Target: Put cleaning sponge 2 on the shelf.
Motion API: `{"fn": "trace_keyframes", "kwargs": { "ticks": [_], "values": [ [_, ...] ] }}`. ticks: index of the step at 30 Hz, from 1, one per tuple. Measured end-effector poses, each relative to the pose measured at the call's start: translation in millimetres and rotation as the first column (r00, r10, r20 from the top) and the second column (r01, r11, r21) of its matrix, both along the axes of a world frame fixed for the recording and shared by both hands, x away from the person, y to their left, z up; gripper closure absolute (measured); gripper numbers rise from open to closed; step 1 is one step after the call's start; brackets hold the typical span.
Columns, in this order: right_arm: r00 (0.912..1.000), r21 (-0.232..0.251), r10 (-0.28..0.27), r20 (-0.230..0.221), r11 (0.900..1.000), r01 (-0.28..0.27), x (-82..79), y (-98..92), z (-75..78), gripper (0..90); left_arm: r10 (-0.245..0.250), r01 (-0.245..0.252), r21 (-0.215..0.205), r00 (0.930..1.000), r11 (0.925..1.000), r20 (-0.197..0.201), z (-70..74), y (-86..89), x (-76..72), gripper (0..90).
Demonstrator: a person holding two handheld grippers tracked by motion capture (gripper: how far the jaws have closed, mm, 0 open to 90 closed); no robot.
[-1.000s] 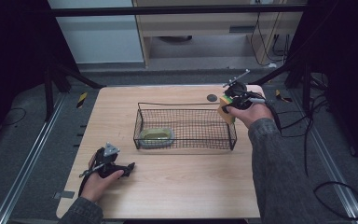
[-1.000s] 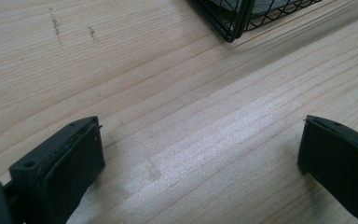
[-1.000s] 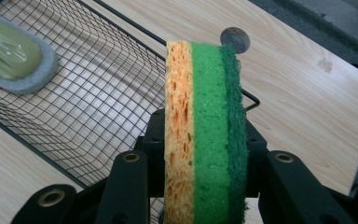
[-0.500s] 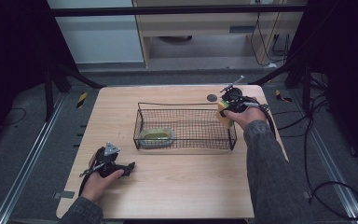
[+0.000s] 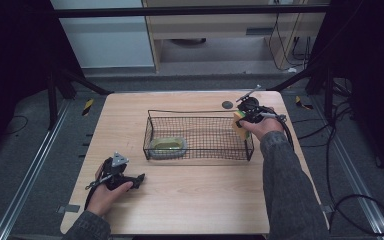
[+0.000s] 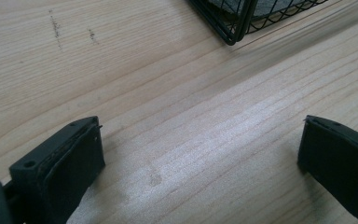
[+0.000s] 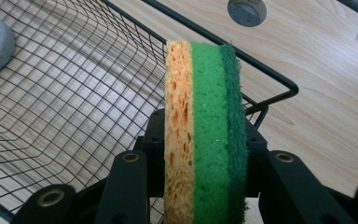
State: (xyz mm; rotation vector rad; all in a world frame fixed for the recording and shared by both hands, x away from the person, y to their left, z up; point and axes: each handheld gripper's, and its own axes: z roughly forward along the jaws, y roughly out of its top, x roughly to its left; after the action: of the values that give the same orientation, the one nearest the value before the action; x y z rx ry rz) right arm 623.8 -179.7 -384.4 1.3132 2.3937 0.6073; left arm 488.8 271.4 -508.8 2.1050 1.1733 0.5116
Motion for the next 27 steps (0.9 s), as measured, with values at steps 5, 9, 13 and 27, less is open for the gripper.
{"fn": "trace_keyframes", "kwargs": {
  "ticks": [5,9,13,27],
  "values": [
    [1.0000,-0.001,-0.002,-0.001,1.000,0.002,1.5,0.2,-6.3,64.5,-0.002,0.002,0.000,1.0000,1.0000,0.000,0.0,0.1,0.1,0.0],
    [1.0000,-0.002,-0.003,-0.003,1.000,0.003,2.4,1.5,-9.3,64.5,-0.002,0.002,0.000,1.0000,1.0000,0.000,0.0,0.1,0.2,0.0],
    [1.0000,-0.010,-0.008,-0.005,1.000,0.008,2.6,2.4,-14.8,64.5,-0.005,0.005,-0.001,1.0000,1.0000,0.002,-0.1,0.2,0.3,0.0],
    [0.9999,-0.044,0.000,-0.011,0.999,0.000,6.2,10.0,-26.7,64.3,-0.007,0.007,-0.001,1.0000,1.0000,0.002,-0.1,0.3,0.4,0.0]
  ]
}}
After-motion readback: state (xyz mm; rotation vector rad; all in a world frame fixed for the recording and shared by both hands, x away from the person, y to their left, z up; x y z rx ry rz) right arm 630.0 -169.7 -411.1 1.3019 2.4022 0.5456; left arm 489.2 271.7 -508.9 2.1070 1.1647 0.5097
